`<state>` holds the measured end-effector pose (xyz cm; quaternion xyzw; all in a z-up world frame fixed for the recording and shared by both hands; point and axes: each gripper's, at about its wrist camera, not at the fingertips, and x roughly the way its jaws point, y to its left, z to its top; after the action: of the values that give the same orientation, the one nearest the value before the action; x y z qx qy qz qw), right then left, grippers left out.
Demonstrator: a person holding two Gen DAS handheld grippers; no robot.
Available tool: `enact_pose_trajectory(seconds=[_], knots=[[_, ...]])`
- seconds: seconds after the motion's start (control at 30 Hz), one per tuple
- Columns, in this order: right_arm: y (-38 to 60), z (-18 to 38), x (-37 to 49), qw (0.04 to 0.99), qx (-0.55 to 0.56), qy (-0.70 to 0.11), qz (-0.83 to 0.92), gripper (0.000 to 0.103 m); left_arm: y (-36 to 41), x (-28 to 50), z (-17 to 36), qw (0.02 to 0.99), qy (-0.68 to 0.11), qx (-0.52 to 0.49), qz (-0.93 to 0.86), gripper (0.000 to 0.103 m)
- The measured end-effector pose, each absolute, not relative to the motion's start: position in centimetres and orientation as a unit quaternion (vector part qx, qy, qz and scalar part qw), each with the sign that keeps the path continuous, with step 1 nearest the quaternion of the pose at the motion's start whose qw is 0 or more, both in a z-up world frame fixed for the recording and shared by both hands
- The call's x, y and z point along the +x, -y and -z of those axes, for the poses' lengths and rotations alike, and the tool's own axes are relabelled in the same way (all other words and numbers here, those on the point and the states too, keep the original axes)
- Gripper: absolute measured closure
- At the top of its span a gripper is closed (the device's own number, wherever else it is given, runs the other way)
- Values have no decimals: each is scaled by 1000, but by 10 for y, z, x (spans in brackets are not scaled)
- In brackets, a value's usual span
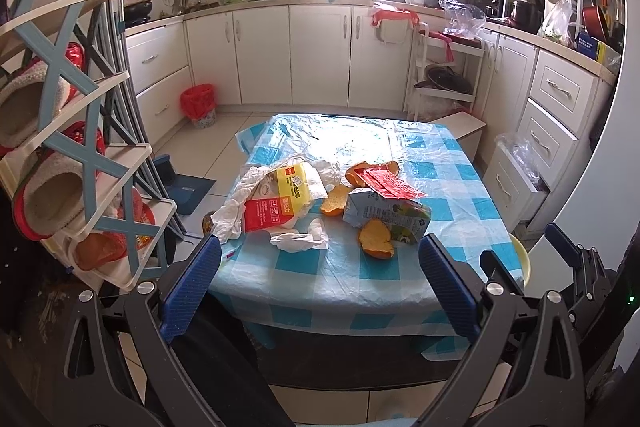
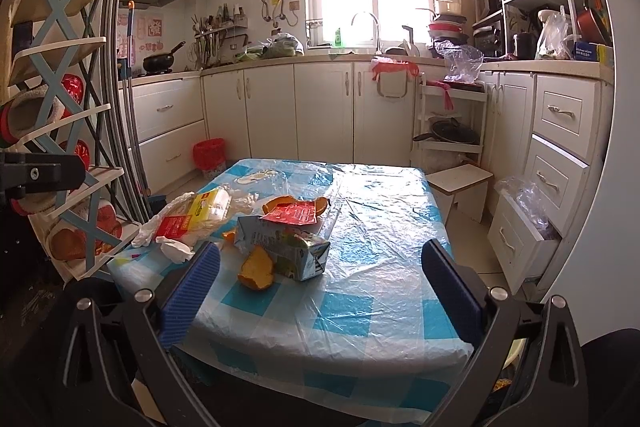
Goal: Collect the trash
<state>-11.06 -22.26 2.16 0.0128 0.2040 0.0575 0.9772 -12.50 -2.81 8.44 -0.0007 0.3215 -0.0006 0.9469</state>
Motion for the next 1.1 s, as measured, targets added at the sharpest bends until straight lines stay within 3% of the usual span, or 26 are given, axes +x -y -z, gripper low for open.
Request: enact_pose_trajectory(seconds=[1.1], knots=[[222, -23, -110, 977, 17, -203, -61, 6, 25, -121, -77, 943, -332, -5, 0, 8]])
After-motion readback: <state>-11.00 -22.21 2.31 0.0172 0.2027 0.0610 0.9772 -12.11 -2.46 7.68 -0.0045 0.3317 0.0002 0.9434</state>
